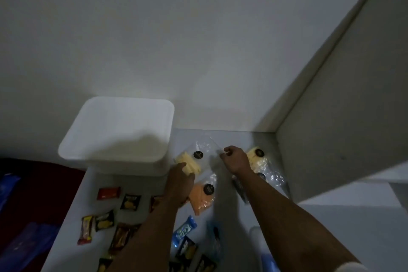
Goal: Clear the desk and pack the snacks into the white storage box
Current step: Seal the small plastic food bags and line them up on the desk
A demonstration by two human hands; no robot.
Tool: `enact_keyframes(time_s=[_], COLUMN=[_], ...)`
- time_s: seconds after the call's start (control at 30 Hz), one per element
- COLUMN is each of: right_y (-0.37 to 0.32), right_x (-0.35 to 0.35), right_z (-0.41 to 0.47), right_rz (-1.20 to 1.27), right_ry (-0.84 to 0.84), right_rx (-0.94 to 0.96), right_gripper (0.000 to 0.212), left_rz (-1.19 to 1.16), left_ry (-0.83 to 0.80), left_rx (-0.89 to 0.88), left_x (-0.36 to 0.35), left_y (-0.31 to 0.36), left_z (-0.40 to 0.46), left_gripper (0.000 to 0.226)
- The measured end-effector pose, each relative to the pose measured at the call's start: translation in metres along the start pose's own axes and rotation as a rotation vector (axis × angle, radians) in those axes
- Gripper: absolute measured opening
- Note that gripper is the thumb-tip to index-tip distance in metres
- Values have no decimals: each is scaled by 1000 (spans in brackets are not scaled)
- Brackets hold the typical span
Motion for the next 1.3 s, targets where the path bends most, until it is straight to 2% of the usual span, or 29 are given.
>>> enact_keyframes(time_s=[0.1, 0.17, 0.27, 0.37, 0.4, 0.47, 0.57, 0.63, 0.7, 0.8, 0.83, 0.9, 1.0, 1.07, 1.2, 1.3], right_y=[0, 3, 6, 14, 18, 18, -6, -30, -54, -88, -98, -116, -137, -143, -141, -140], right_x=[-25, -40, -59, -60, -58, -54, -43, -28, -14, 7, 14, 28, 43, 47, 48, 48], right_z=[42, 58, 69, 74, 75, 74, 63, 44, 18, -31, -47, -82, -130, -159, -204, -225], right_rz=[-117, -184, -258, -249, -228, -157, 1, 198, 375, 447, 448, 429, 262, 162, 70, -18], right_ry=[-34, -67, -88, 2, 39, 93, 72, 50, 8, 15, 32, 84, 185, 246, 356, 414], right_rx=[-60, -95, -100, -121, -139, -139, -34, 17, 42, 91, 129, 204, 329, 375, 360, 323], right_gripper=[64, 73, 62, 37, 29, 25, 21, 18, 15, 18, 23, 29, 18, 12, 18, 28], left_rz=[-26, -16, 6, -5, -7, 31, 43, 45, 14, -160, -213, -305, -439, -438, -362, -269], left_ry=[-13, -35, -48, -68, -76, -85, -78, -59, -8, -3, -25, -76, -130, -149, -132, -131], left_rx=[39, 42, 71, 103, 101, 89, 24, 5, -67, -156, -169, -183, -188, -210, -273, -323], left_x=[-6, -12, -14, -17, -18, -16, -6, 3, 19, 39, 45, 57, 79, 91, 106, 111], left_y=[-5, -11, -19, -31, -31, -33, -18, -6, 15, 49, 60, 80, 104, 115, 119, 110], left_z=[29, 44, 55, 62, 62, 63, 54, 43, 23, -9, -18, -31, -55, -73, -102, -119], left_gripper=[57, 56, 61, 58, 57, 56, 52, 54, 43, 16, 20, 42, 65, 62, 33, 31])
Point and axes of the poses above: each hand's wrist, its own z-axis towards the middle knuckle, its own x-axis out of the back of the hand, y = z × x, the point moved 9 cm from there along z, towards the middle knuckle, and after that the axes turned 1 degree about y, right-handed, at the moved point
